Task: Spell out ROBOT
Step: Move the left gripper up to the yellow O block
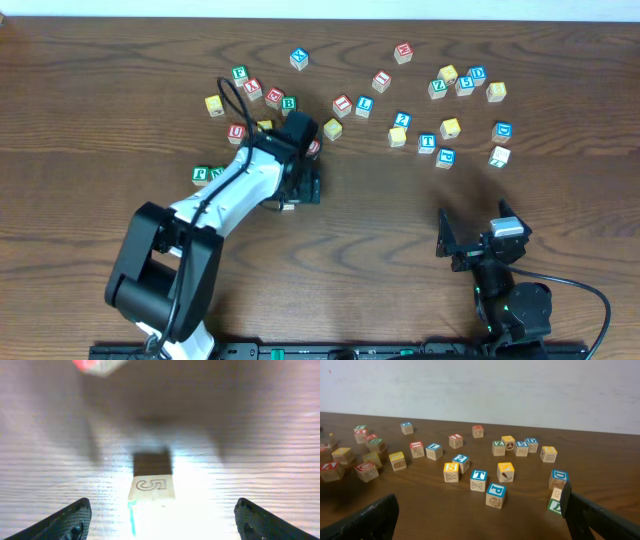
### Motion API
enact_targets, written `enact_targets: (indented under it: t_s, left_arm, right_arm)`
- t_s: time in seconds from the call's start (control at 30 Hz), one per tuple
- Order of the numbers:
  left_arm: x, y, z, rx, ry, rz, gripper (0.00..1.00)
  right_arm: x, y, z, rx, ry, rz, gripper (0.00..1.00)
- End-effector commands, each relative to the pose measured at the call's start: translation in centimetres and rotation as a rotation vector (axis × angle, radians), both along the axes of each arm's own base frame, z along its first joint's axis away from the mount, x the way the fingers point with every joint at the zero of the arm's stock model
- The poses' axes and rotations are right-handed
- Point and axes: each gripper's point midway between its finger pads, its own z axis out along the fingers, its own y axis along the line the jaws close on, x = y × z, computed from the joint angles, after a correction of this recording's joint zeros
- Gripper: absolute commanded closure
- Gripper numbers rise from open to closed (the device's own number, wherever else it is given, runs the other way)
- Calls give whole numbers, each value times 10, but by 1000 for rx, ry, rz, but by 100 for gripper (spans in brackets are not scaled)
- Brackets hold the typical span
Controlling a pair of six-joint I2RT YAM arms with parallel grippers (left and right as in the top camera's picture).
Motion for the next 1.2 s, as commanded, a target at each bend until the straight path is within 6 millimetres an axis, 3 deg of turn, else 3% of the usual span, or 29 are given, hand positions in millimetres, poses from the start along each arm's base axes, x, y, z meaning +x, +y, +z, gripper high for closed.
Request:
enact_targets:
  t_s: [0.0, 0.2, 0.47, 0.83, 1.03, 1.17]
  left_arm:
    - [24, -9, 47, -32, -116, -43, 7]
    - [43, -8, 98, -70, -220, -37, 3]
    - [62, 14, 133, -46, -286, -101, 3]
    - [81, 70, 140, -23, -280, 40, 2]
    - [83, 79, 140, -6, -286, -39, 2]
    - [83, 76, 140, 19, -294, -204, 2]
  right_arm:
    - [0, -4, -1, 9, 4, -18, 1]
    - [0, -4, -1, 9, 4, -18, 1]
    - [0, -4, -1, 9, 4, -18, 1]
    - [0, -4, -1, 9, 4, -18, 1]
    - [0, -4, -1, 9, 4, -18, 1]
    - [0, -4, -1, 9, 4, -18, 1]
